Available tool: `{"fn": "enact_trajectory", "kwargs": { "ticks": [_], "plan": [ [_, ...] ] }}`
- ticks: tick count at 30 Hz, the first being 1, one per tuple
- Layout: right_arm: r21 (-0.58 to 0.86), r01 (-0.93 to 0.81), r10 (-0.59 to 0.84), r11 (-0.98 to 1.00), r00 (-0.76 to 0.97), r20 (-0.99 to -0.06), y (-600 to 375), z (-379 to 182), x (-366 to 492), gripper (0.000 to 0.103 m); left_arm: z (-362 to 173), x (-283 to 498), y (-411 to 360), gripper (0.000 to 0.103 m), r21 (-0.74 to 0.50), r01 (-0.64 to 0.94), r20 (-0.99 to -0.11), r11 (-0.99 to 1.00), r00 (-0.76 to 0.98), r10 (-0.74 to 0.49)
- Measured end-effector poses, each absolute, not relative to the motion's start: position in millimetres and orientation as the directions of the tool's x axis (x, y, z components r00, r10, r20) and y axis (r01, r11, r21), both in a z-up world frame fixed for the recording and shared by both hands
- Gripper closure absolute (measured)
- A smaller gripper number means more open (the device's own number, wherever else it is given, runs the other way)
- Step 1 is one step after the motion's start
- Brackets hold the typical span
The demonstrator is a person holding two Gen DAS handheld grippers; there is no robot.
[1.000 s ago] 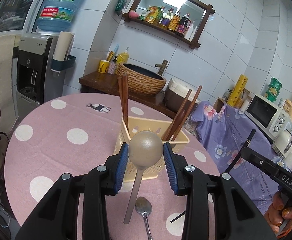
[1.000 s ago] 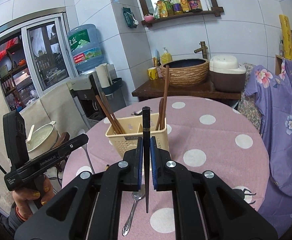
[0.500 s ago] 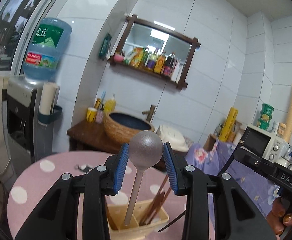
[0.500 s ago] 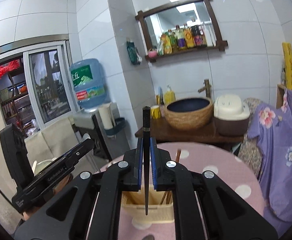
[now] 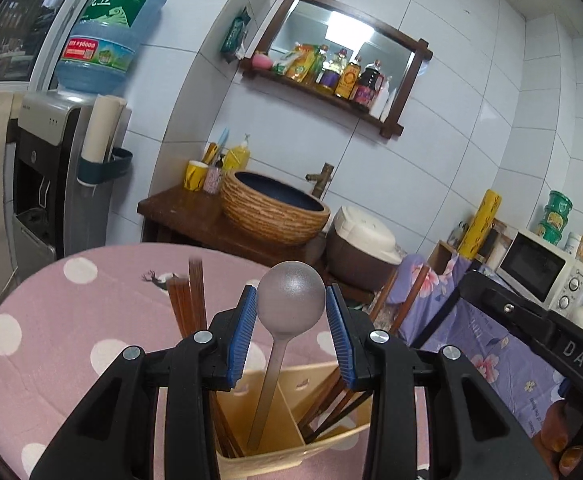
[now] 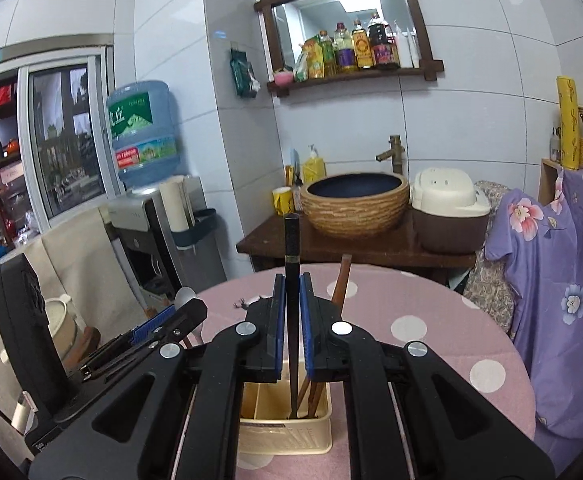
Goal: Organize utensils
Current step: 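Lower the spoon with the left gripper while the right gripper drops the black chopstick into the holder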
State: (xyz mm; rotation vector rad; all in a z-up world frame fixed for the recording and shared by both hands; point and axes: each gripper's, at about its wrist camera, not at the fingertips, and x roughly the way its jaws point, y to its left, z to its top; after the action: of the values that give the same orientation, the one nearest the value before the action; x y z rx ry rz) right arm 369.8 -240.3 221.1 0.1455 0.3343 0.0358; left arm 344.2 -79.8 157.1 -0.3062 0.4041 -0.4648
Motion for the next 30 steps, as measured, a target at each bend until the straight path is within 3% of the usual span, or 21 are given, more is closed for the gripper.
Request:
{"fn": "enact_trajectory", "kwargs": {
  "ticks": [9,17,19,21,22,26,30],
  "plan": [
    [0.166,-0.008,0.072,0.986,0.921,-0.382,-242,185,377,0.095,125,343,-85,0.067,-0.334,0.361,-0.374,0.871,0.797,-0.474],
    [0.157,-0.006,0.063,0.988,0.931,-0.361,-240,182,371,0.095,111,339,-85,0.067,-0.276,0.349,-0.404,0.896,0.803,-0.437],
    [0.158,0.001,0.057,0.987,0.929,-0.366,-241,180,371,0.095,111,337,-86,0.064,-0.274,0.352,-0.407,0.895,0.801,-0.439],
    [0.147,0.006,0.048,0.989,0.931,-0.362,-240,179,369,0.094,112,333,-85,0.056,-0.279,0.354,-0.401,0.893,0.802,-0.443],
    [0.138,0.004,0.046,0.99,0.932,-0.359,-240,178,366,0.091,113,330,-84,0.053,-0.281,0.355,-0.395,0.892,0.804,-0.444],
    [0.103,-0.015,0.047,0.995,0.947,-0.317,-236,177,349,0.06,117,309,-81,0.033,-0.249,0.351,-0.383,0.902,0.82,-0.425],
    [0.078,-0.012,0.036,0.997,0.951,-0.308,-234,171,331,0.057,114,291,-74,0.025,-0.196,0.308,-0.408,0.931,0.837,-0.364]
  ]
}}
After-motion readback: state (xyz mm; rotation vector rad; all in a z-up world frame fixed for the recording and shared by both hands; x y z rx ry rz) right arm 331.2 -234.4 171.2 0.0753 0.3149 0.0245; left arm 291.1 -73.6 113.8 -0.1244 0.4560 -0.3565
